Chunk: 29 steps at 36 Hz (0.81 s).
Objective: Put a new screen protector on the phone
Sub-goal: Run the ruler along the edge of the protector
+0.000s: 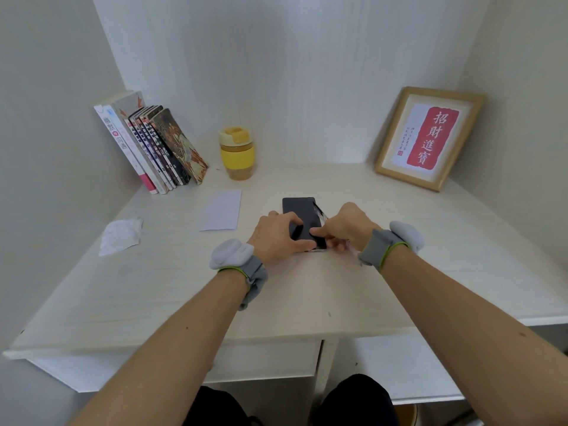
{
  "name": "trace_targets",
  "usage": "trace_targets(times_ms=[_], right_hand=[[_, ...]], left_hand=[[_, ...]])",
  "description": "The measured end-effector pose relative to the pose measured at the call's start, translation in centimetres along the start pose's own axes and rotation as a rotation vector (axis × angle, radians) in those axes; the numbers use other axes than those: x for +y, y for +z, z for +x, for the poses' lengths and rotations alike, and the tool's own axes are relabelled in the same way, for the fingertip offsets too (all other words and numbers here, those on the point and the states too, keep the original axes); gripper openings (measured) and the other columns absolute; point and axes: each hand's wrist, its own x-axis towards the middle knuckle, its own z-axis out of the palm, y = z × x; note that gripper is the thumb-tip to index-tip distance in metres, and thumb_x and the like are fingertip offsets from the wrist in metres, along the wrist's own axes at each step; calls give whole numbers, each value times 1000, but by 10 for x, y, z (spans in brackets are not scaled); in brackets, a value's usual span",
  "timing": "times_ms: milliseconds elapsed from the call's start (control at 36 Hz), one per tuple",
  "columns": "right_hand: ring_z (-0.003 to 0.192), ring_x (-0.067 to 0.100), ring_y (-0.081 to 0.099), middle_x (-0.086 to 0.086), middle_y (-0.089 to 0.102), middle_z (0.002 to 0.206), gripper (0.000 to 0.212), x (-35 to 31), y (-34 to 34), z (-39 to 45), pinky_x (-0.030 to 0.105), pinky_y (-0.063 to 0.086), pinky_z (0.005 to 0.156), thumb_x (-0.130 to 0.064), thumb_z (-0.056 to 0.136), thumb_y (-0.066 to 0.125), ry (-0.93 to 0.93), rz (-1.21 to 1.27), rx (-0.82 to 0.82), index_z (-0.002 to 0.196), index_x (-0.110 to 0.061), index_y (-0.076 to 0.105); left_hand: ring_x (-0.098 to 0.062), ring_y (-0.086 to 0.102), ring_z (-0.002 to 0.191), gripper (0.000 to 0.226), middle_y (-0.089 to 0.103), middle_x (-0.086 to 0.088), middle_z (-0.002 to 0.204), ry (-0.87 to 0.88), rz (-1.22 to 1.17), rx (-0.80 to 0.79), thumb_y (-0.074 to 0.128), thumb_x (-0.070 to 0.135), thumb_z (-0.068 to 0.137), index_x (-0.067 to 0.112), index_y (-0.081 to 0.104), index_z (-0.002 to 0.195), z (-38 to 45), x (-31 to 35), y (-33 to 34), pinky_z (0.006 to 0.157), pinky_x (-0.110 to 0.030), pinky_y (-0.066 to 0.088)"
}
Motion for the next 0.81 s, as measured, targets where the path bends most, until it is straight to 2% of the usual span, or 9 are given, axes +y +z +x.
trace_targets(times_ms=[139, 389, 806], right_hand=[[24, 12, 41, 9, 60, 57, 28, 0, 1, -1, 20, 37, 40, -17, 78, 81, 6, 1, 12, 73, -5, 57], [45, 20, 55, 11, 65, 62, 28, 2, 6, 3, 26, 41, 45, -17, 75, 83, 3, 15, 44, 75, -5, 58], [28, 12, 47, 8, 63, 63, 26, 3, 6, 1, 22, 38, 39, -17, 78, 81, -14, -1, 39, 80, -5, 58]], left_hand=[[-26, 45, 114, 62, 45, -9, 122, 0, -20, -7, 70, 55, 76, 27, 52, 128, 0, 2, -1, 92, -30, 39], [-26, 47, 114, 60, 43, -9, 122, -5, -38, -23, 71, 51, 77, 26, 52, 128, 1, 3, -2, 97, -32, 42], [-27, 48, 112, 59, 42, -10, 122, -6, -51, -27, 72, 50, 77, 26, 53, 127, 3, 0, -1, 96, -33, 43]])
